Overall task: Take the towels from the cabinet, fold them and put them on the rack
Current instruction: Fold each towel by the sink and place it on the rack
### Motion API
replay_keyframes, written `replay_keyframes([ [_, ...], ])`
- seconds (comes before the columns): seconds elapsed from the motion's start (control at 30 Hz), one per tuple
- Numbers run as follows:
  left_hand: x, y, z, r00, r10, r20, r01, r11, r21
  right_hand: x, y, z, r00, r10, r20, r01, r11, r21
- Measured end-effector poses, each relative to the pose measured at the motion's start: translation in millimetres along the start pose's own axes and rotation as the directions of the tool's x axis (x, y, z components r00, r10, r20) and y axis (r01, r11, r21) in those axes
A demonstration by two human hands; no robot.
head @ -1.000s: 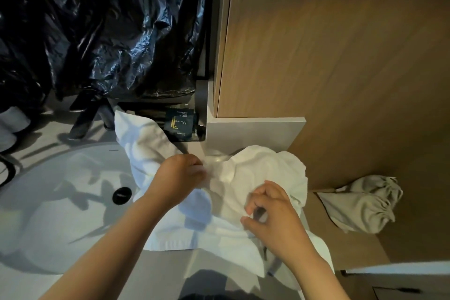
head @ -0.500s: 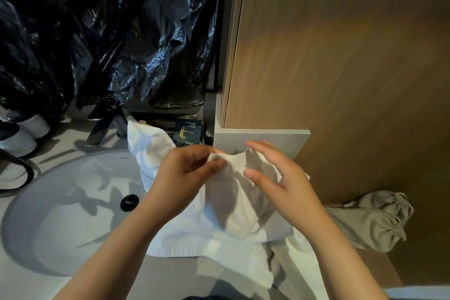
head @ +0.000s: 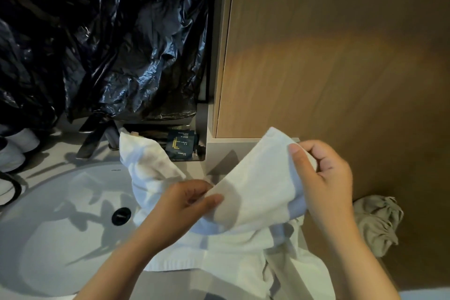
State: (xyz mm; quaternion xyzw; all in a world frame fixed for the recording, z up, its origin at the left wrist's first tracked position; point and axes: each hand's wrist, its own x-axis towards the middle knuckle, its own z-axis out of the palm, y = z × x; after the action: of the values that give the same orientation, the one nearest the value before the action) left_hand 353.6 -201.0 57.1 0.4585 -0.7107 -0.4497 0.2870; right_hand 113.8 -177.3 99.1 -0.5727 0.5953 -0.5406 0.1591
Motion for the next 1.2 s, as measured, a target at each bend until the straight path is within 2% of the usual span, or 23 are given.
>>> replay_keyframes([
  [0.1,1.5,6.6,-8.8,0.992,0.030,-0.119,-0.035,0.999,-0.042,-2.2,8.5,-11.3,0.988,0.037,-0.148,-0.052,0.994,-0.100],
  [0.2,4.4,15.5,-11.8,0.985,0.111,-0.129,-0.108,0.994,0.030,-7.1,16.2,-20.0,0.967,0.083,-0.242,-0.114,0.986,-0.118],
  [0.27,6.0,21.4,-8.0,0.969,0.190,-0.155,-0.177,0.980,0.094,-9.6,17.1,-23.5,0.965,0.095,-0.244,-0.129,0.983,-0.129],
  [0.37,9.2,31.6,0.1,0.949,0.275,-0.158,-0.250,0.955,0.159,-11.8,12.5,-25.4,0.988,0.121,-0.093,-0.134,0.980,-0.146],
  [0.47,14.0,39.6,5.7,0.937,0.316,-0.148,-0.296,0.945,0.140,-15.6,4.3,-21.9,0.995,0.010,0.097,0.014,0.970,-0.244],
  [0.53,16.9,41.2,7.8,0.932,0.335,-0.136,-0.315,0.937,0.152,-19.9,2.5,-15.0,0.973,-0.041,0.228,0.088,0.976,-0.199],
  [0.57,17.6,40.9,8.5,0.931,0.342,-0.129,-0.320,0.933,0.165,-22.2,2.7,-11.6,0.960,-0.028,0.280,0.073,0.986,-0.152],
  [0.63,18.2,39.9,8.1,0.932,0.340,-0.125,-0.315,0.931,0.182,-25.3,4.2,-5.5,0.940,0.009,0.342,0.030,0.993,-0.110],
  [0.8,19.1,44.3,6.6,0.922,0.364,-0.134,-0.338,0.923,0.185,-25.4,3.2,2.9,0.913,0.041,0.405,0.028,0.986,-0.162],
  [0.93,20.6,49.4,5.3,0.911,0.393,-0.129,-0.371,0.914,0.163,-22.7,-5.6,4.2,0.939,0.007,0.344,0.045,0.988,-0.144],
  [1.03,20.4,39.5,2.6,0.938,0.337,-0.076,-0.328,0.938,0.117,-18.0,-11.0,-0.3,0.963,-0.046,0.264,0.075,0.992,-0.102],
  [1.13,16.9,7.1,-8.5,0.969,0.248,-0.014,-0.234,0.931,0.281,-10.8,-12.2,-8.7,0.984,-0.062,0.164,0.070,0.997,-0.039],
  [1.2,14.6,-12.4,-21.3,0.981,0.188,-0.054,-0.159,0.926,0.342,-5.0,-13.2,-14.2,0.994,-0.066,0.085,0.067,0.998,-0.005],
])
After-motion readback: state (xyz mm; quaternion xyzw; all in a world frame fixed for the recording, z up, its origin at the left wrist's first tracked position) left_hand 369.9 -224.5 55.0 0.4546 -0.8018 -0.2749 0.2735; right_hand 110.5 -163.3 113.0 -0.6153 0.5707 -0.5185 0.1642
